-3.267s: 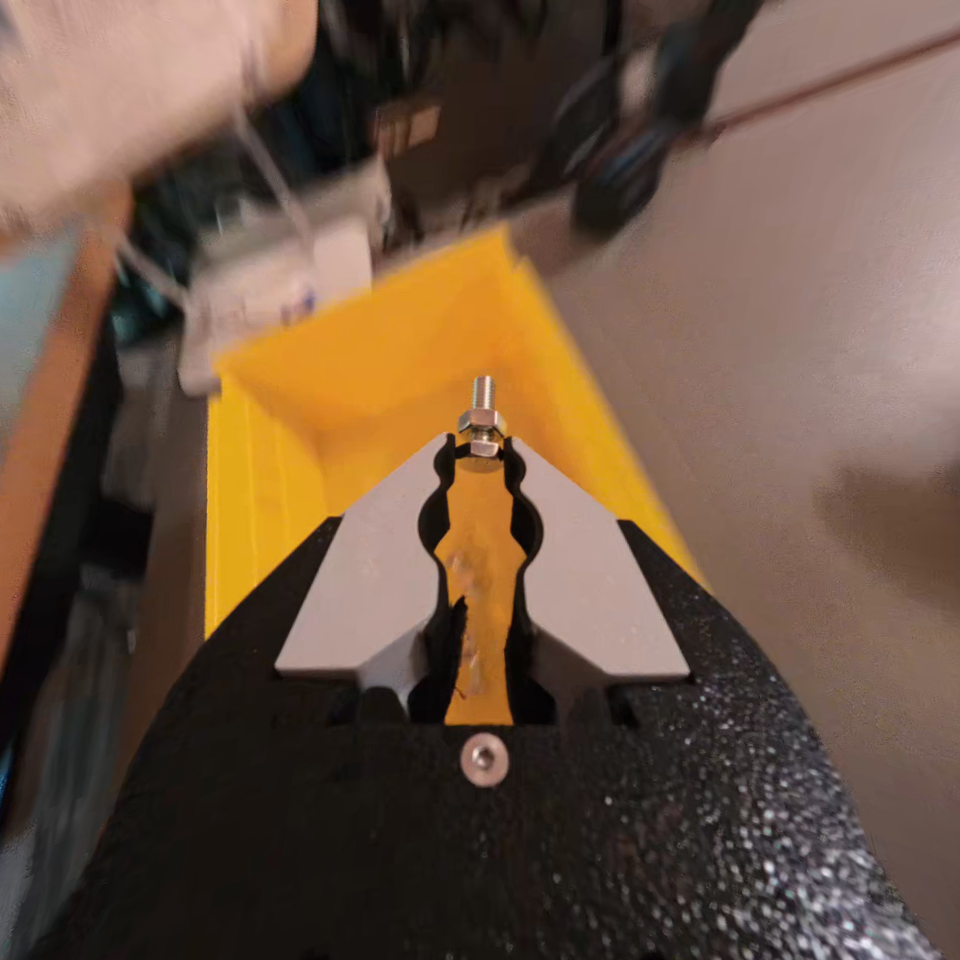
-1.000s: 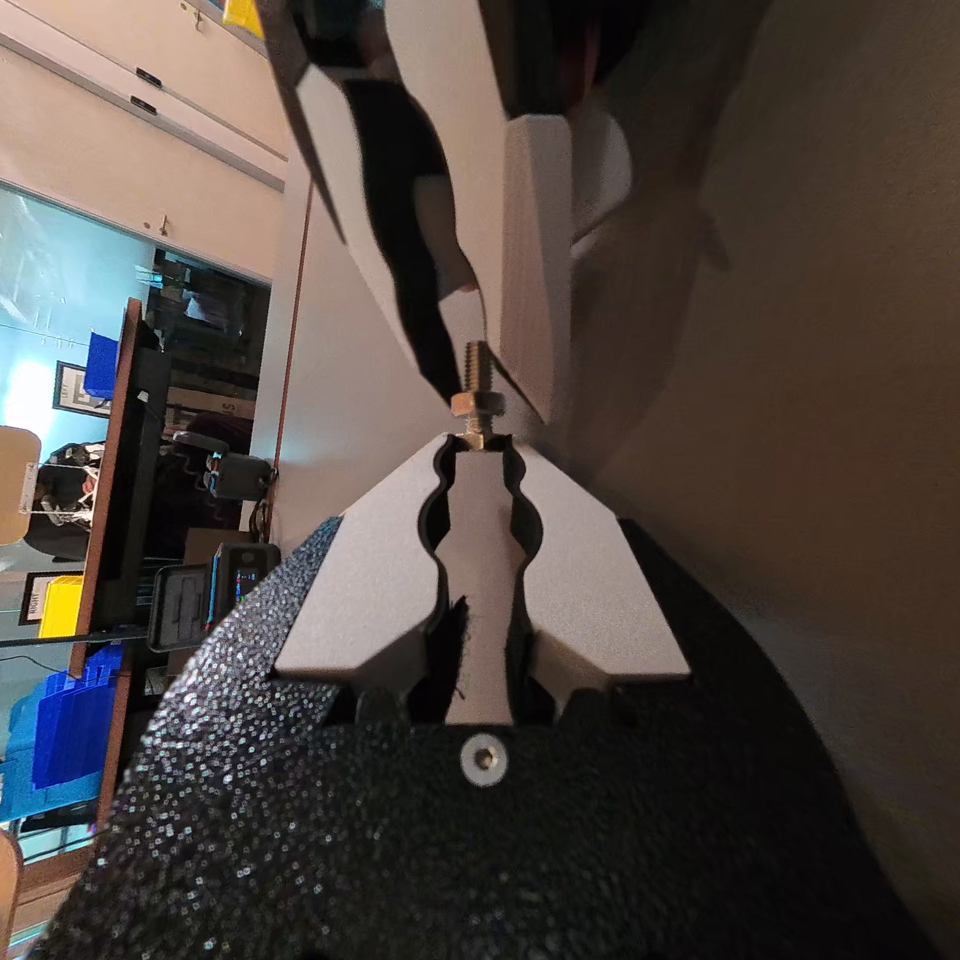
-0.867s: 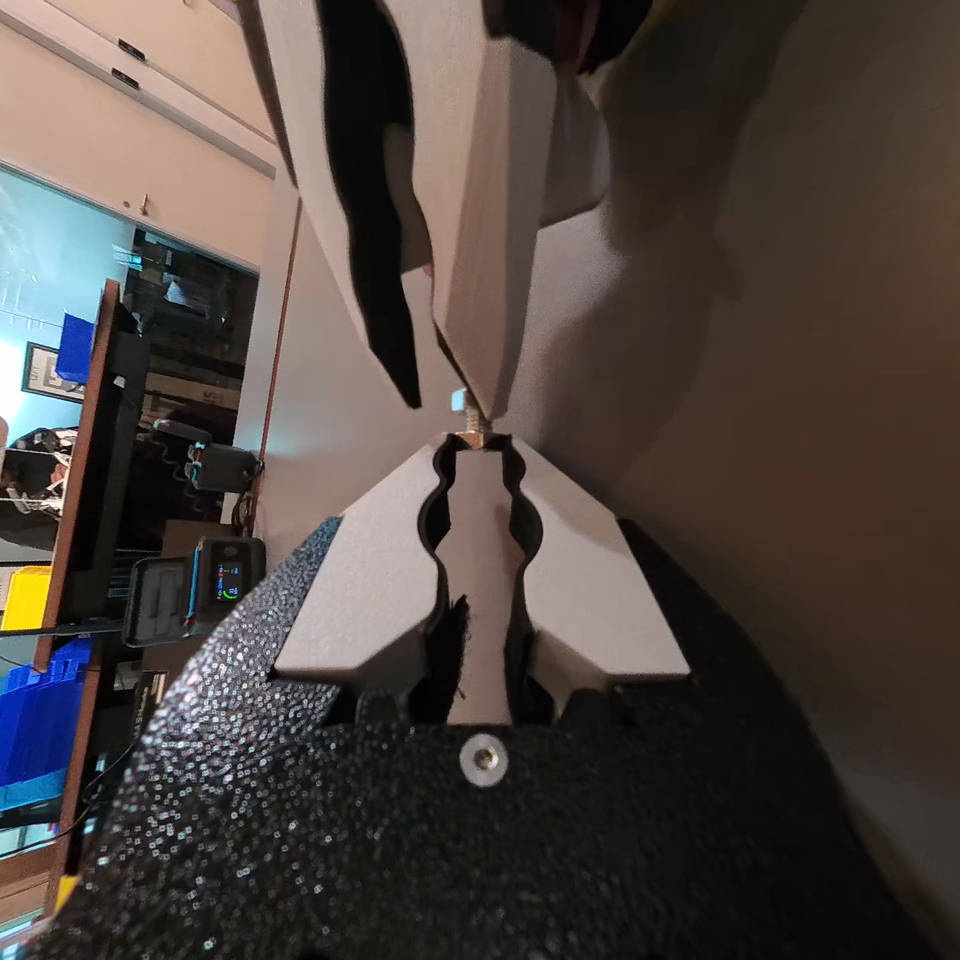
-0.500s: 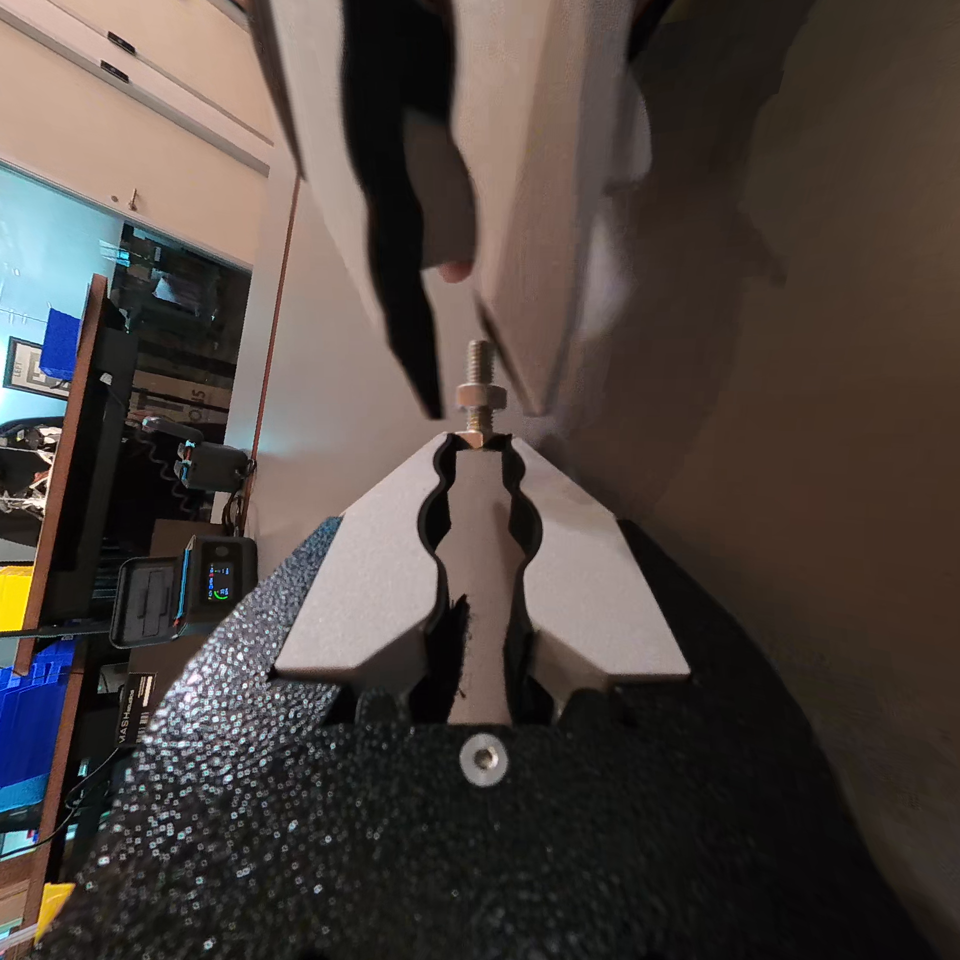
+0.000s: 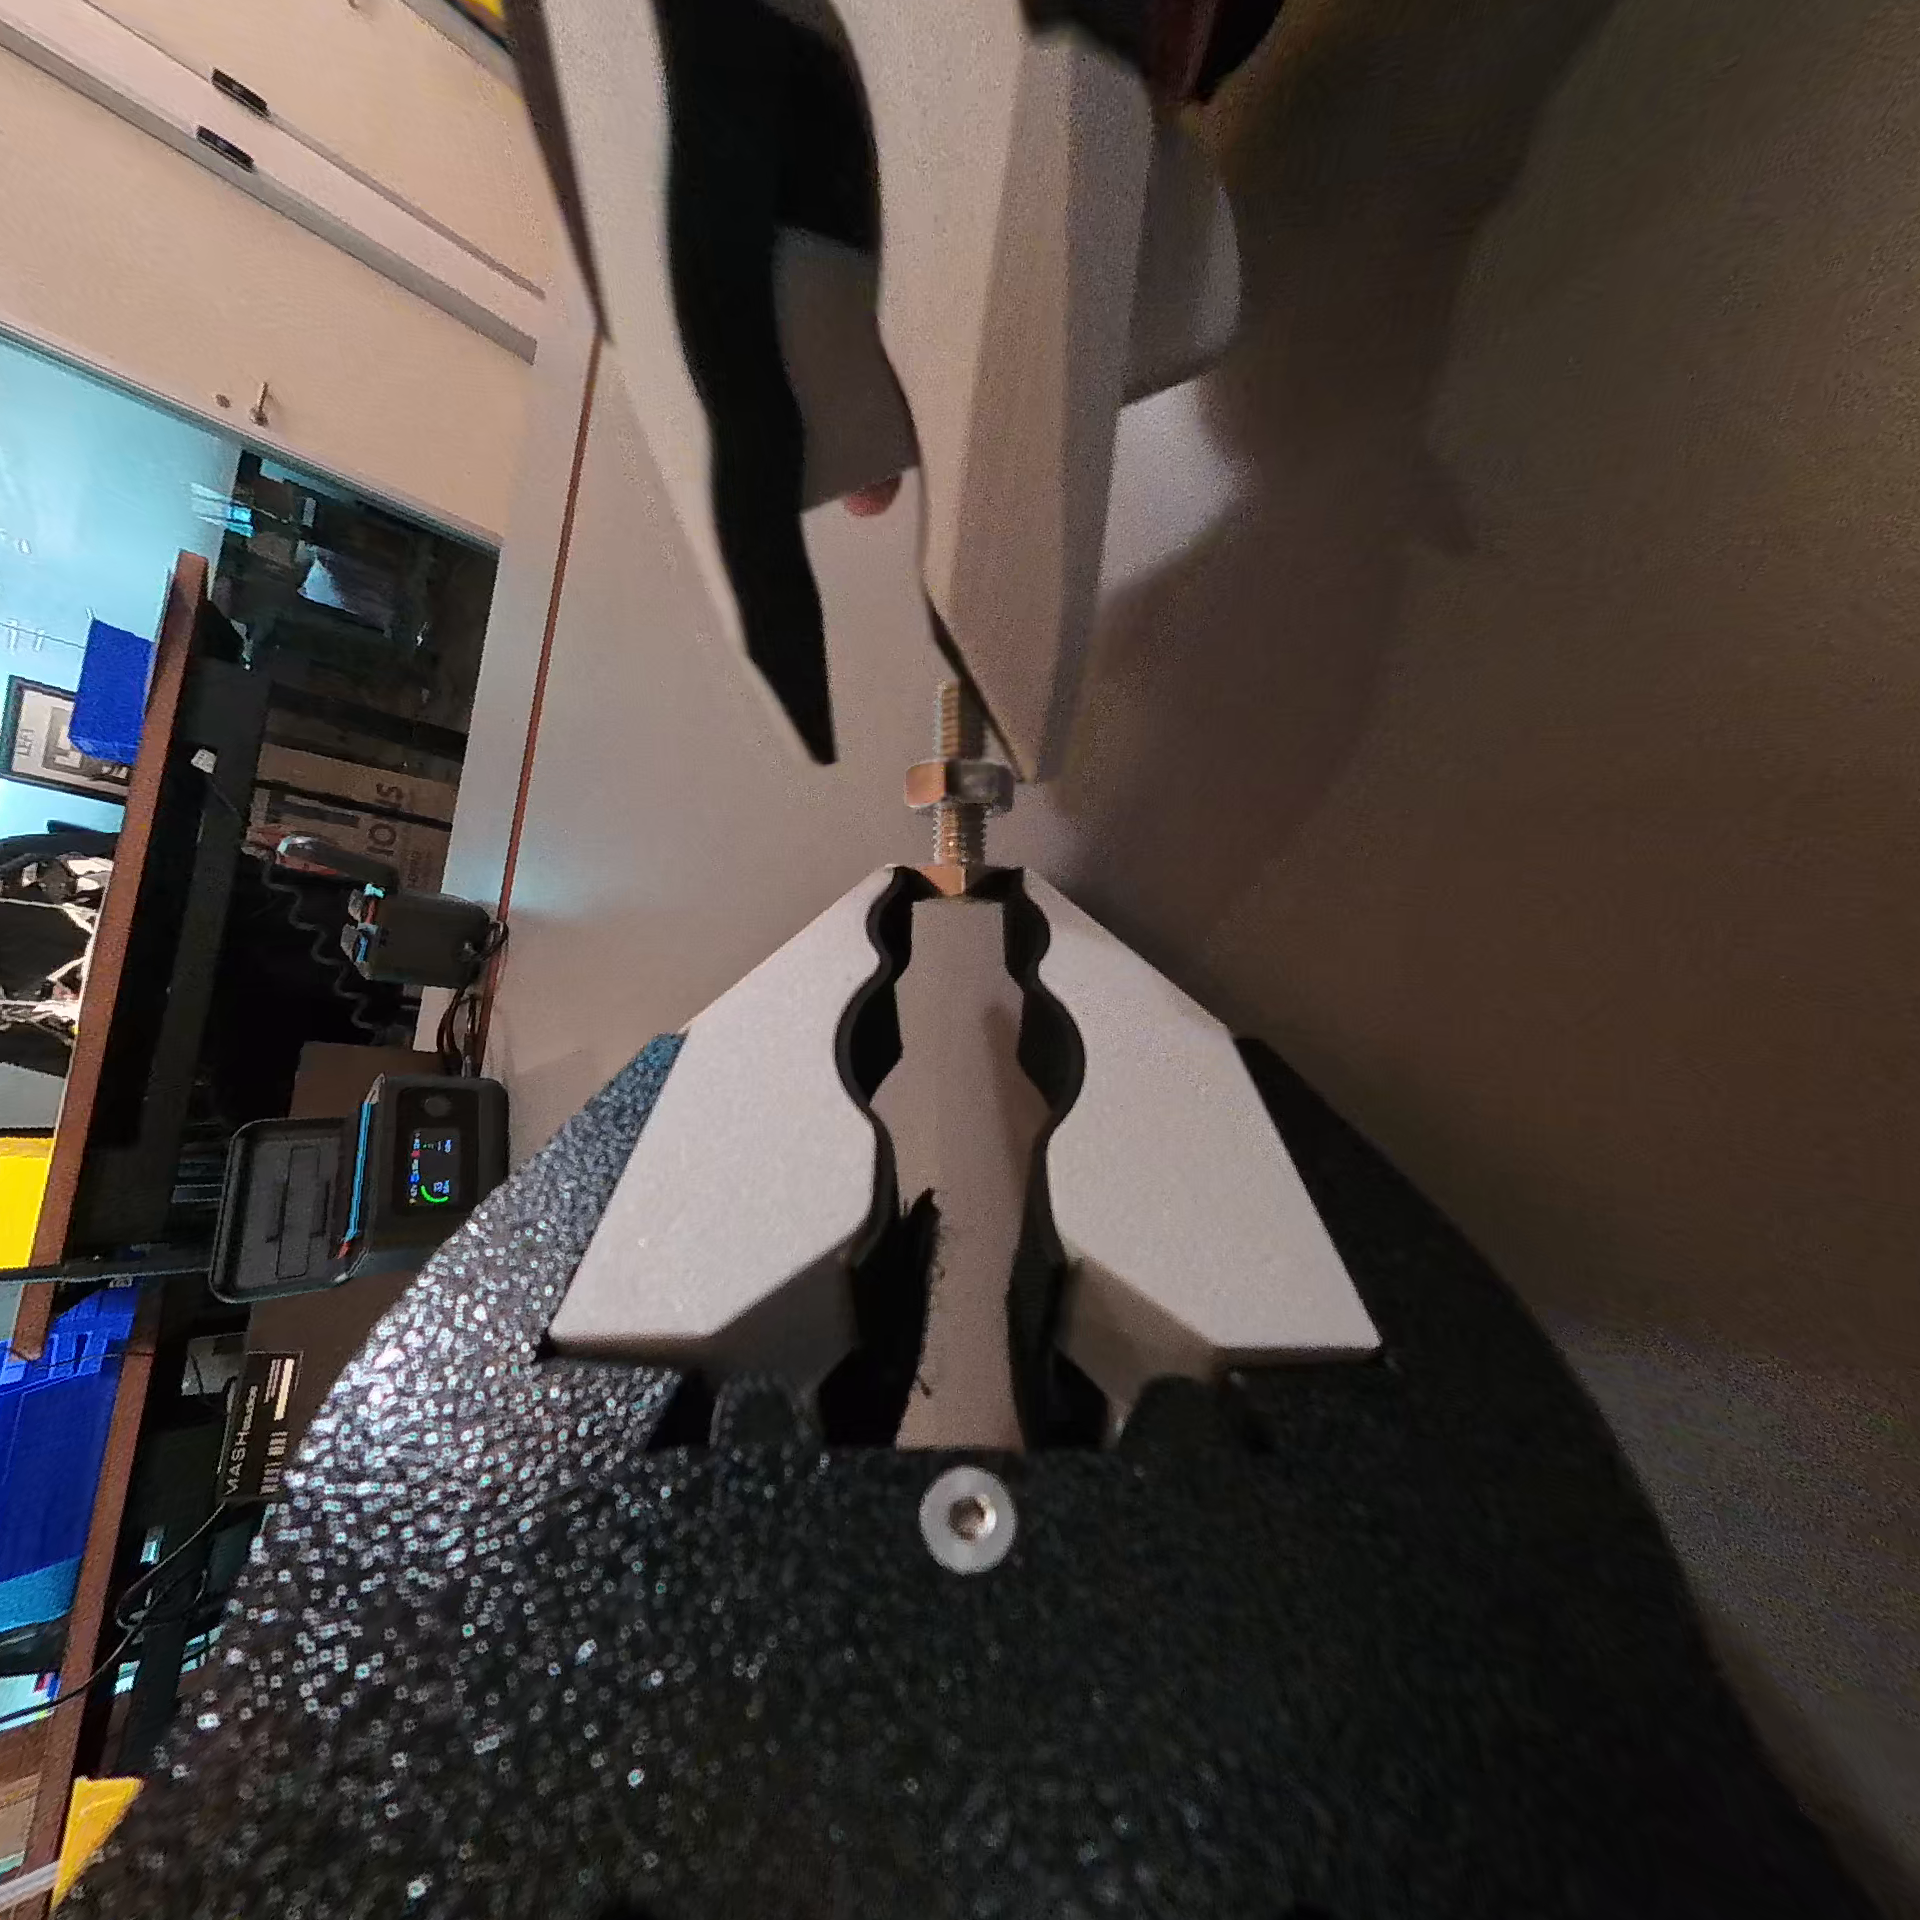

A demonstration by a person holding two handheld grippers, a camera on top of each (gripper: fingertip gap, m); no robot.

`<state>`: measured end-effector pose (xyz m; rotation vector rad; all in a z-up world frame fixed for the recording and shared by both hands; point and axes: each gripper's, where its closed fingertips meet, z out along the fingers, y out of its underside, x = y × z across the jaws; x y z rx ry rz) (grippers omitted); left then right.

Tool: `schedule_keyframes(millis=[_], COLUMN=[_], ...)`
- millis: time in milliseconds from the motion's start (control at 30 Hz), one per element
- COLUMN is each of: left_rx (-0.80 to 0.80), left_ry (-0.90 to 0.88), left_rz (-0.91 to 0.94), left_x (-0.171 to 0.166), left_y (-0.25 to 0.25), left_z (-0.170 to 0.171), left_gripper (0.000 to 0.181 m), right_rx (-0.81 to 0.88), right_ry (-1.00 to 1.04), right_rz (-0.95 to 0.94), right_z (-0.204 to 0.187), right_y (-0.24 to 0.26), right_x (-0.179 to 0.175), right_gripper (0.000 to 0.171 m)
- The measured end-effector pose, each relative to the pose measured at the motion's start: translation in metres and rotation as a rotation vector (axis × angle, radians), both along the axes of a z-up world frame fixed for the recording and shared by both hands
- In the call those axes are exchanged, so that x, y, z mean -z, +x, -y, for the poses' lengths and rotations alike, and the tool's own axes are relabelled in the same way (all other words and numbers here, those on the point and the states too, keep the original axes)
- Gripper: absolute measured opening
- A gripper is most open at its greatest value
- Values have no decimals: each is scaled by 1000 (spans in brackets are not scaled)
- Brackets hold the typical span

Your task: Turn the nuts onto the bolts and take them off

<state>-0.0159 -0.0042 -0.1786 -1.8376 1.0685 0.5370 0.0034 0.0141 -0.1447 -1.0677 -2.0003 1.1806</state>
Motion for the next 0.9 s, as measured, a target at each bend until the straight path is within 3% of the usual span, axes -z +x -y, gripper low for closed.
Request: schedule_keyframes(millis=[167, 233, 333, 433, 567, 633, 700, 733, 900], left_rx=[4, 2, 0, 2, 5, 7, -2, -3, 3], left_ry=[0, -1, 0, 2, 4, 6, 8, 11, 14], left_rz=[-3, 11, 2, 3, 1, 8, 10, 8, 17], left_x=[5, 5, 2, 4, 6, 6, 6, 5, 4], left_y=[1, 2, 7, 7, 9, 10, 11, 10, 9], left_z=[-5, -9, -15, -24, -34, -37, -39, -39, -35], left_gripper=[16, 16, 16, 16, 16, 16, 16, 16, 16], right_rx=[-11, -32, -124, 12, -3, -41, -159, -122, 30], right_ry=[28, 68, -16, 17, -12, 23, -30, -67, -60], right_rz=[199, 149, -114, 58, 230, 134, -55, -98, 185], right_z=[3, 7, 24, -3, 0, 9, 29, 25, -9], right_y=[4, 1, 5, 2, 7, 2, 8, 6, 8], right_x=[34, 30, -16, 7, 35, 24, -9, -21, 24], right_gripper=[46, 42, 38, 49, 49, 47, 40, 36, 48])
